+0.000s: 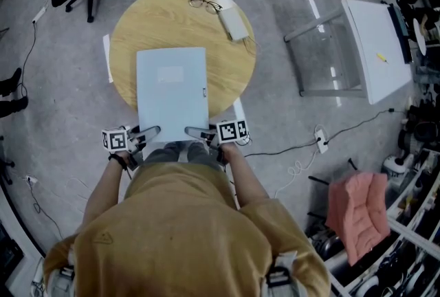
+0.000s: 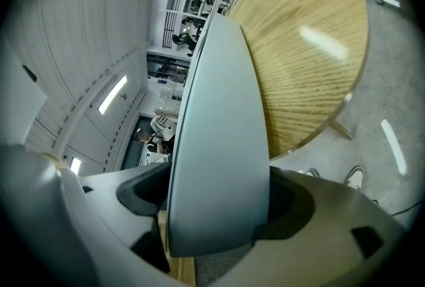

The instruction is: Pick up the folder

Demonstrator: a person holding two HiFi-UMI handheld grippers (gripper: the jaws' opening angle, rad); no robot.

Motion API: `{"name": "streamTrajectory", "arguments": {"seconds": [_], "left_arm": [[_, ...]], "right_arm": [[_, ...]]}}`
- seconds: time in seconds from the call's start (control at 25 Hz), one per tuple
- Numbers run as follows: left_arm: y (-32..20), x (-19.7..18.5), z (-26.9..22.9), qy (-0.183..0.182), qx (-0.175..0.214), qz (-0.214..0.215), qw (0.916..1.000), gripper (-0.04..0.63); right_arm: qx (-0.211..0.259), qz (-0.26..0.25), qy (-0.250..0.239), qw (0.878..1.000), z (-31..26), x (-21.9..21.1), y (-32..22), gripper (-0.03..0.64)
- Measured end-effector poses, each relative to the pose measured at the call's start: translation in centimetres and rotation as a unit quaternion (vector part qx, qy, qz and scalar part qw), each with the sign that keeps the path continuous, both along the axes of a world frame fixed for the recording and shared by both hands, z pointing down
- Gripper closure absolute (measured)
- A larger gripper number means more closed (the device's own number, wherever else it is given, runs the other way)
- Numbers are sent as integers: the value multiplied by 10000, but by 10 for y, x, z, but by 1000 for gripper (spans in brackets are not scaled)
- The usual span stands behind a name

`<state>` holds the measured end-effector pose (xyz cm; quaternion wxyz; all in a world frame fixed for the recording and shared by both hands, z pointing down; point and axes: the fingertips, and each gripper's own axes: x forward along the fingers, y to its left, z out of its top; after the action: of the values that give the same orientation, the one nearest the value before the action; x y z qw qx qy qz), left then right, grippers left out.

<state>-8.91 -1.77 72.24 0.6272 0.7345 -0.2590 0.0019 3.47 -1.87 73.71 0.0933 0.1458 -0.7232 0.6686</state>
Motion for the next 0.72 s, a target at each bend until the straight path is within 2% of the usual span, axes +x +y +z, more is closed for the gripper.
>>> {"name": "streamTrajectory", "arguments": {"seconds": [0.08, 0.24, 0.36, 0.56, 0.72], "left_arm": [[-4, 3, -9, 81, 163, 66, 9998, 230], [-3, -1, -13, -89, 196, 90, 9997, 230], [-6, 5, -26, 81, 552, 155, 9983, 230], [-15, 6, -45, 199, 749, 120, 9969, 230], [-28, -2, -70, 86, 1111, 34, 9938, 230]], "right_arm": [[70, 29, -12, 10000, -5, 0, -1, 253], [296, 17, 45, 9995, -19, 1, -5, 253], [551, -21, 101, 9984, -31, 4, -9, 253], [998, -80, 190, 9948, -54, 3, -22, 253], [1272, -1, 102, 9918, -78, -3, -34, 253]]}}
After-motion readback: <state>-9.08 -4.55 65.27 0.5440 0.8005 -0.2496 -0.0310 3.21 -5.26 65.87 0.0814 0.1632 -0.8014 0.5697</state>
